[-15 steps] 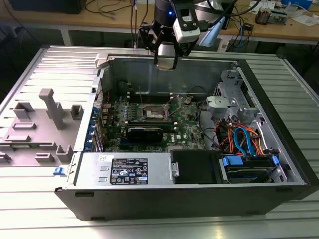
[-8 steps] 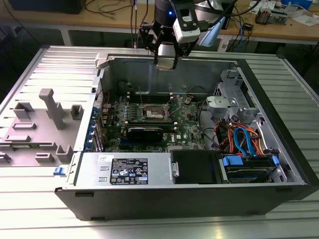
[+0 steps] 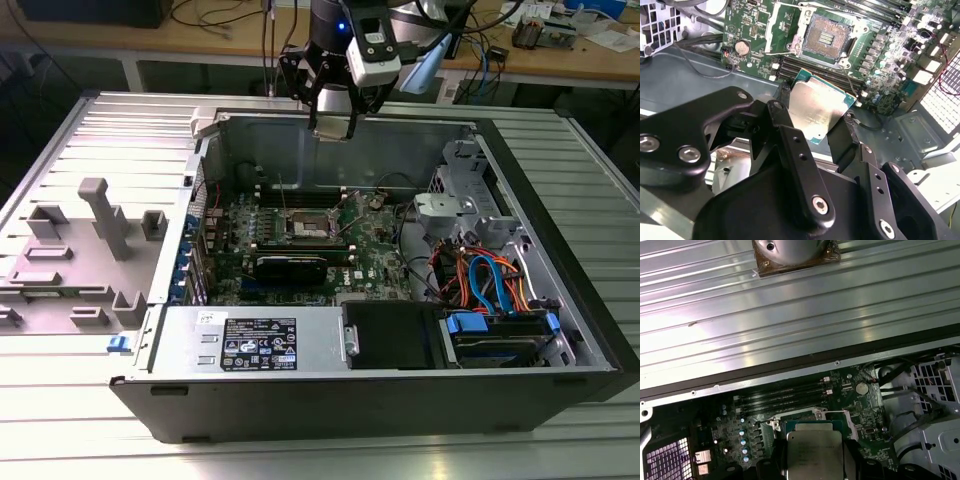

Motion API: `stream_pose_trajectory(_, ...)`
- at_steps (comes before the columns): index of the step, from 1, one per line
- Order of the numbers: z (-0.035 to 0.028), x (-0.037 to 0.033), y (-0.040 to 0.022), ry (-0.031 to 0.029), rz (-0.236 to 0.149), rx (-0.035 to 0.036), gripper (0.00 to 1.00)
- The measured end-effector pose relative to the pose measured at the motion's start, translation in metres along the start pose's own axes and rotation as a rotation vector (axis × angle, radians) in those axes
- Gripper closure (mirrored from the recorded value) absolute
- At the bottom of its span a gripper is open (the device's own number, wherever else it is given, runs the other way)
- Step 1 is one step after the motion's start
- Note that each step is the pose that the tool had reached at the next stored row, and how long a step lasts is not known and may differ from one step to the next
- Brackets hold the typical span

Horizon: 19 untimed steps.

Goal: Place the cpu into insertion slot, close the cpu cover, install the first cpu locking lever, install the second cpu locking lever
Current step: 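Place the cpu into insertion slot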

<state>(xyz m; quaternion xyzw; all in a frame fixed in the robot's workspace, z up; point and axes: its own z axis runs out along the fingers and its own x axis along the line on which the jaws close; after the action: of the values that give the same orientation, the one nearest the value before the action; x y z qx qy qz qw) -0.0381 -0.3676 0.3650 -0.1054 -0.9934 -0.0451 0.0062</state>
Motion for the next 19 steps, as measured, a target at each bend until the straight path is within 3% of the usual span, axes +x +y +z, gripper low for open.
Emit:
stream_pose_trajectory(12,0.0013,-0.0001,-0.0002,-0.0052,0.057,-0.0014,0.45)
stream_pose_trajectory(19,0.0018,-0.0002,-0.0008,-0.0064,0.071,-0.0018,0.45)
